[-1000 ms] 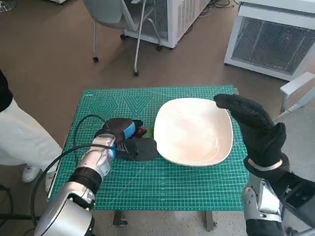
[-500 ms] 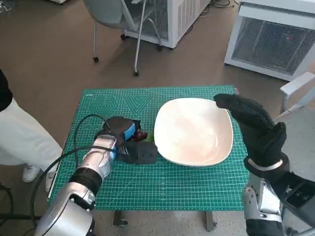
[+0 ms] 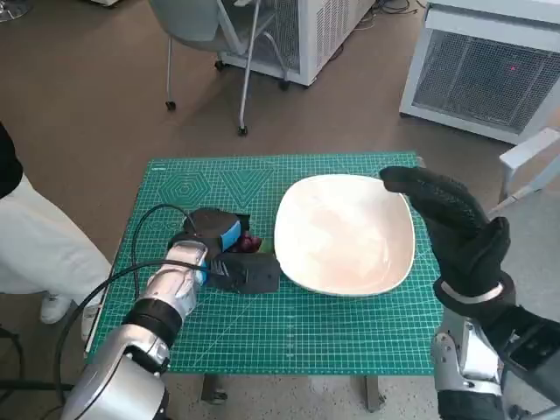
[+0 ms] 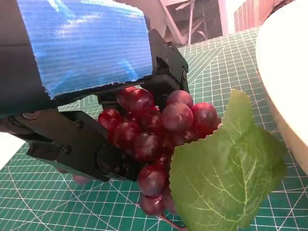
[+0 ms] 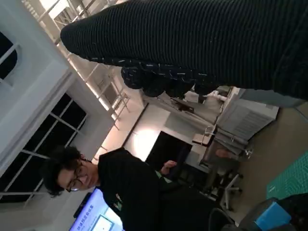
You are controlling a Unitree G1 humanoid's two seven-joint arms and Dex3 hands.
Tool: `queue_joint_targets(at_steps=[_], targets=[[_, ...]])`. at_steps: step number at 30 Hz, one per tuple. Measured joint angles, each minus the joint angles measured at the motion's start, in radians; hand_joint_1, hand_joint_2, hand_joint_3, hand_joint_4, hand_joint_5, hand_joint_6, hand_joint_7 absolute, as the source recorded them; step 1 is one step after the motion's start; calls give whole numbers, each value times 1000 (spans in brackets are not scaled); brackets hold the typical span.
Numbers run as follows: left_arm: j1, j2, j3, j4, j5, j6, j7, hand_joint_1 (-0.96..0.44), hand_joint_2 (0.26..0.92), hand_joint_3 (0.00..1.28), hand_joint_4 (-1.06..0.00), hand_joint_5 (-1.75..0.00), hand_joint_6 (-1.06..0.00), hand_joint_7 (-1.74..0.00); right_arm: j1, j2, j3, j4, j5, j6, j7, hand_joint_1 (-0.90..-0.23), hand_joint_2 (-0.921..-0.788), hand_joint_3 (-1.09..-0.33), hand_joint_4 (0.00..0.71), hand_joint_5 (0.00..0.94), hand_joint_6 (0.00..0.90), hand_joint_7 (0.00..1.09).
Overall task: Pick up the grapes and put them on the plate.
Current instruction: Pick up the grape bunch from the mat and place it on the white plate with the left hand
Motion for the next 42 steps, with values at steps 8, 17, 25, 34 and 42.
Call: queue_joint_targets(at_steps=[8,17,25,34,42], targets=[[0,1,5,1,-6,0,-4,3,921,157,-551,-1290,-552,-1268,0,0,0,-4,0,3,0,-644,-921,-665,281,0,261,43],[0,1,10,0,-10,4,-14,3,921,151,-558,-1284,-558,-1262,0,0,-2,-3,6,8,7,-645,-921,-662,282,1,263,42],[0,6,17,-12,-12,16,-33,2,921,151,-559,-1283,-558,-1261,0,0,-5,-3,17,15,11,-655,-921,-660,283,1,263,40],[0,54,29,-122,-11,23,-55,3,921,161,-545,-1301,-549,-1272,0,0,-12,-1,28,17,13,-665,-921,-658,283,1,262,37],[11,141,69,-346,-9,33,-83,3,921,190,-511,-1338,-517,-1305,-1,0,-19,6,34,17,16,-670,-921,-658,282,0,263,36]])
